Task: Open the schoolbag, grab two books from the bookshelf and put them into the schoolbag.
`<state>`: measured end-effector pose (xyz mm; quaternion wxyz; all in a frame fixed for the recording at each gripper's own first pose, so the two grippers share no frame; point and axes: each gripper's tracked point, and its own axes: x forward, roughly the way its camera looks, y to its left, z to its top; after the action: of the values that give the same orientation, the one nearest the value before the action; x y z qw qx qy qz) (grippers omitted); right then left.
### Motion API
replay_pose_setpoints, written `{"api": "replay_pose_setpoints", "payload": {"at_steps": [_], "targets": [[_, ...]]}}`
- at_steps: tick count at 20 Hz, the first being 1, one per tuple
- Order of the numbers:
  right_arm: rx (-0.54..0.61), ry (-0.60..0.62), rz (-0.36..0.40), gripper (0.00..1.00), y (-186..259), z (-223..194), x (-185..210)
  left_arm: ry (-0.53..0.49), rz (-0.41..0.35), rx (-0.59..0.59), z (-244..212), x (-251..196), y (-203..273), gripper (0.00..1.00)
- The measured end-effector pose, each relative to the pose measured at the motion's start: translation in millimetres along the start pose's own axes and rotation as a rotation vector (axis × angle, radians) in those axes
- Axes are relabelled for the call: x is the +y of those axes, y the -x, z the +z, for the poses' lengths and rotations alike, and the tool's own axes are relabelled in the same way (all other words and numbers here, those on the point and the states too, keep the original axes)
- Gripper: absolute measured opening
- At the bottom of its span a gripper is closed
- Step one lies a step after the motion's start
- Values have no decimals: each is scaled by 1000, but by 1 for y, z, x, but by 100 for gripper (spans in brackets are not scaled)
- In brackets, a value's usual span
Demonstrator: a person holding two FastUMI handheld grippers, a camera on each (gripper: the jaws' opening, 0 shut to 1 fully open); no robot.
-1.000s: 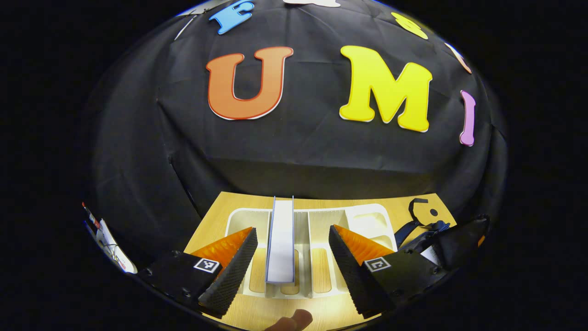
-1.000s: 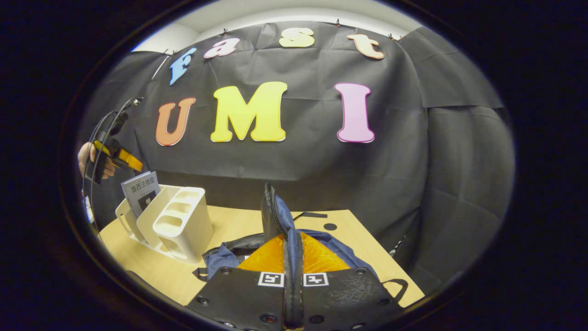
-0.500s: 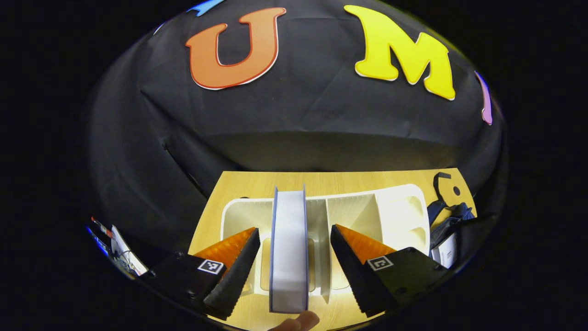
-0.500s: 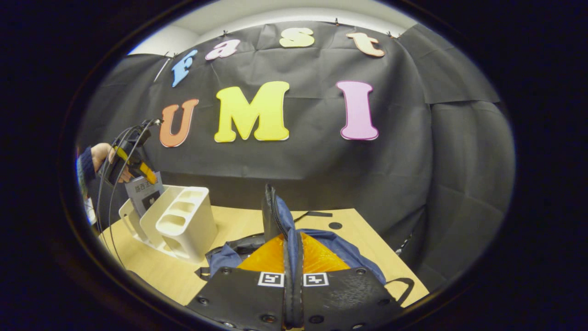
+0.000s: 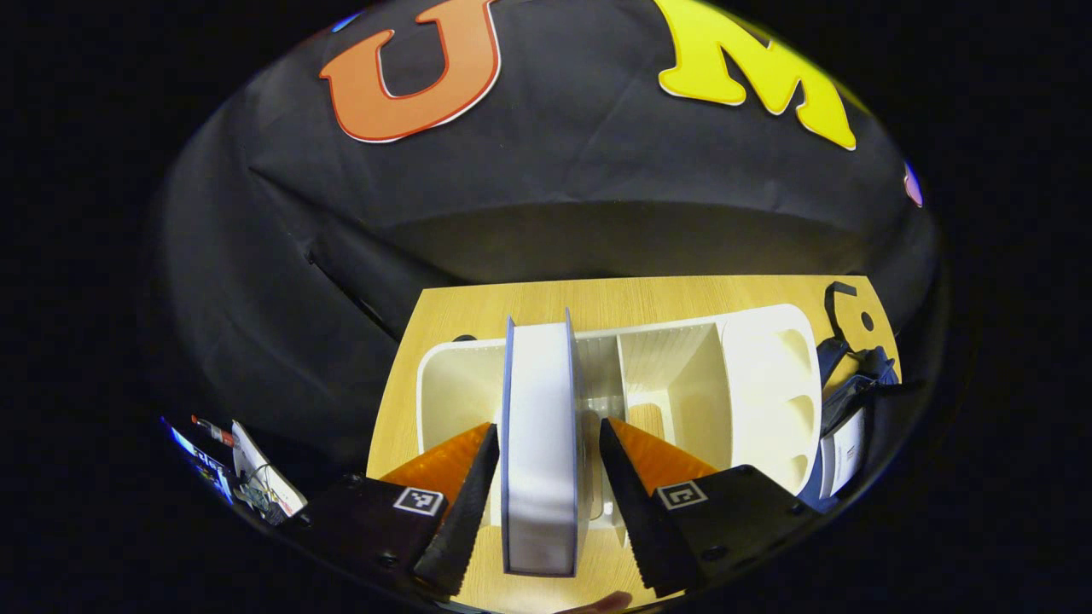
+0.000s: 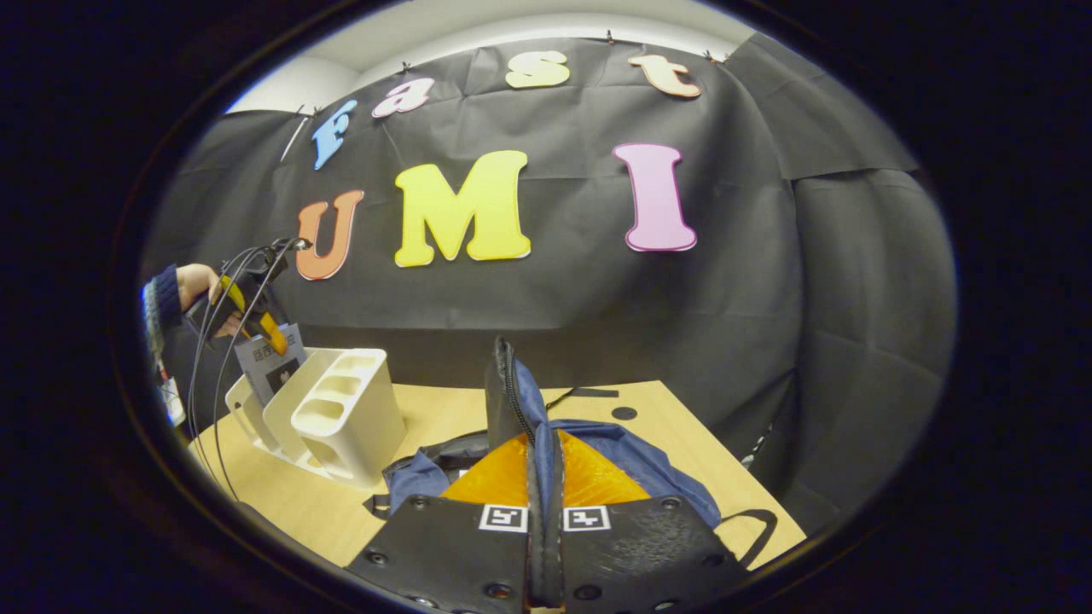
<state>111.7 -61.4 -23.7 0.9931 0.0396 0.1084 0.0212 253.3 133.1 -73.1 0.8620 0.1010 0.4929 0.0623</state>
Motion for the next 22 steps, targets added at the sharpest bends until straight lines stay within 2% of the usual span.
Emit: {"api": "replay_pose_setpoints", "payload": {"at_steps": [1,4,5,8,9,15,22], "targets": [[-1,-2,-3,1,1,0,-2,-3,-2,10,-1,-1,-1,70],[-3,-9,-4,1,3,-2,-5,-4,-3,43,-6,-2,-9,62],[-2,-12,-3,0,3,-2,-5,2,-5,49,-7,-3,-7,55],[6,-11,0,1,3,-7,-5,16,-39,59,-11,-12,-9,51],[8,-13,-2,1,3,-8,-6,18,-40,64,-13,-13,-6,46],[17,-17,-8,1,8,-15,-7,32,-42,26,-21,-4,25,42],[44,-5,-26,1,10,-25,-4,43,-62,-85,-52,15,97,41]]}}
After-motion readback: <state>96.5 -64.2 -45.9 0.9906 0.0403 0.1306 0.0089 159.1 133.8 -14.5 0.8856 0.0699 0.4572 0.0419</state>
